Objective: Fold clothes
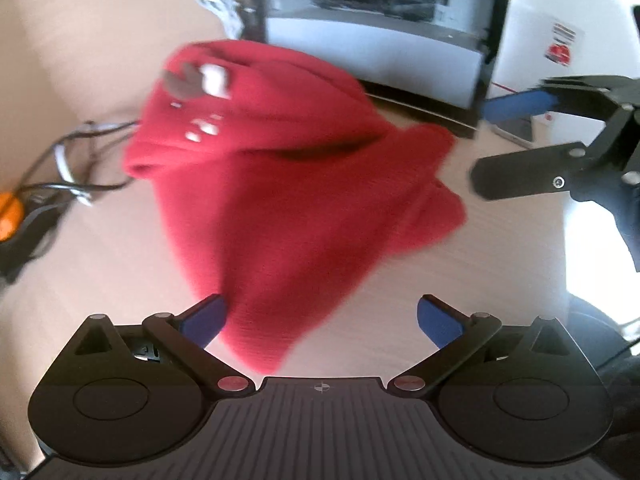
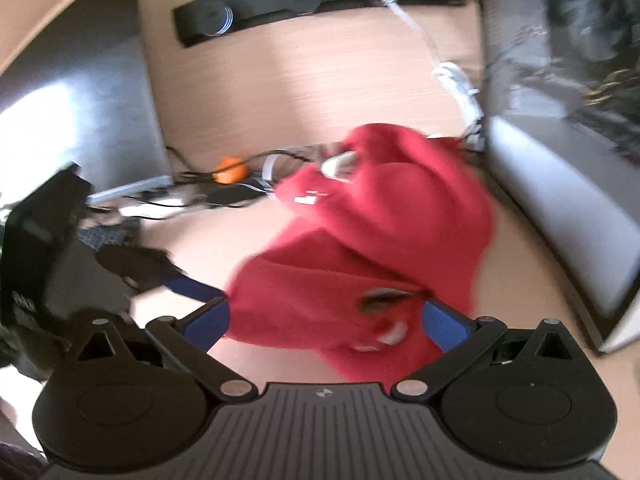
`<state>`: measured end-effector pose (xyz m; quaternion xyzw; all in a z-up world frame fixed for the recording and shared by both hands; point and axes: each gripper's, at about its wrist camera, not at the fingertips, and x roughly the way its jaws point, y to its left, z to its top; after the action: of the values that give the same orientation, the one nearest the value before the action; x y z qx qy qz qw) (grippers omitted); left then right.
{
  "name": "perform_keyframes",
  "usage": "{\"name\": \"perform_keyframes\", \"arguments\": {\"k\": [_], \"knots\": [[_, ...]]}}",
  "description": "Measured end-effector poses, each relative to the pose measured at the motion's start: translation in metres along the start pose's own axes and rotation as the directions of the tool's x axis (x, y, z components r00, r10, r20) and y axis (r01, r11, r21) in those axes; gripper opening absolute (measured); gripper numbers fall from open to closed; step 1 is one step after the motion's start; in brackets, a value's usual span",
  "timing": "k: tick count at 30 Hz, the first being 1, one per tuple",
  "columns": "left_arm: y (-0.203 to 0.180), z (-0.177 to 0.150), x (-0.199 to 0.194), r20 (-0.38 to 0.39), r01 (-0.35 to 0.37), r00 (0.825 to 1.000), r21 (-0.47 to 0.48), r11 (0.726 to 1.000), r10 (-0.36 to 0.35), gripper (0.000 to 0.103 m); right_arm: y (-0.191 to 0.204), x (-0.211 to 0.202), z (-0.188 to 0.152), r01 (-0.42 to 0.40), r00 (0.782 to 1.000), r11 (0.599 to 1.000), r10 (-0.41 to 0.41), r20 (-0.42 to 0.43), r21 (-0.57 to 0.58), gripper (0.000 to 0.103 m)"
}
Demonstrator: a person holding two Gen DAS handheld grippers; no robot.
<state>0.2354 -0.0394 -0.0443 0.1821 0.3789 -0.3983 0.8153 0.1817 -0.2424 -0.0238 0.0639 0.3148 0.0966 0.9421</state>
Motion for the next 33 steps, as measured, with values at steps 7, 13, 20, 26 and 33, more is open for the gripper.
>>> {"name": "perform_keyframes", "arguments": {"k": [7, 13, 20, 26, 33], "knots": [[-0.007, -0.002, 0.006, -0.003, -0.007, 1.000, -0.026, 1.000, 0.007, 0.103, -0.004, 0.012, 0.016, -0.253, 0.966, 0.953, 0.259, -0.012, 0.167, 0.103], [0.005, -0.005, 0.007, -0.012, -0.050, 0.999, -0.064, 0.997, 0.049, 0.103, -0.003, -0.010, 0.016, -0.135, 0.990, 0.983, 0.137, -0.007, 0.127, 0.103], [0.018, -0.010, -0.005, 0.000, -0.061, 0.998, -0.131, 0.989, 0.061, 0.103, -0.007, -0.015, 0.009, 0.256, 0.966, 0.964, -0.259, 0.023, 0.075, 0.103], [0.016, -0.012, -0.010, 0.013, -0.053, 0.998, -0.133, 0.990, 0.055, 0.103, 0.000, 0.026, -0.021, 0.478, 0.868, 0.873, -0.487, -0.097, -0.098, 0.103], [0.018, -0.014, -0.019, 0.050, -0.027, 0.998, -0.176, 0.984, 0.036, 0.103, 0.001, 0.011, -0.035, 0.502, 0.860, 0.865, -0.501, -0.098, -0.015, 0.103]]}}
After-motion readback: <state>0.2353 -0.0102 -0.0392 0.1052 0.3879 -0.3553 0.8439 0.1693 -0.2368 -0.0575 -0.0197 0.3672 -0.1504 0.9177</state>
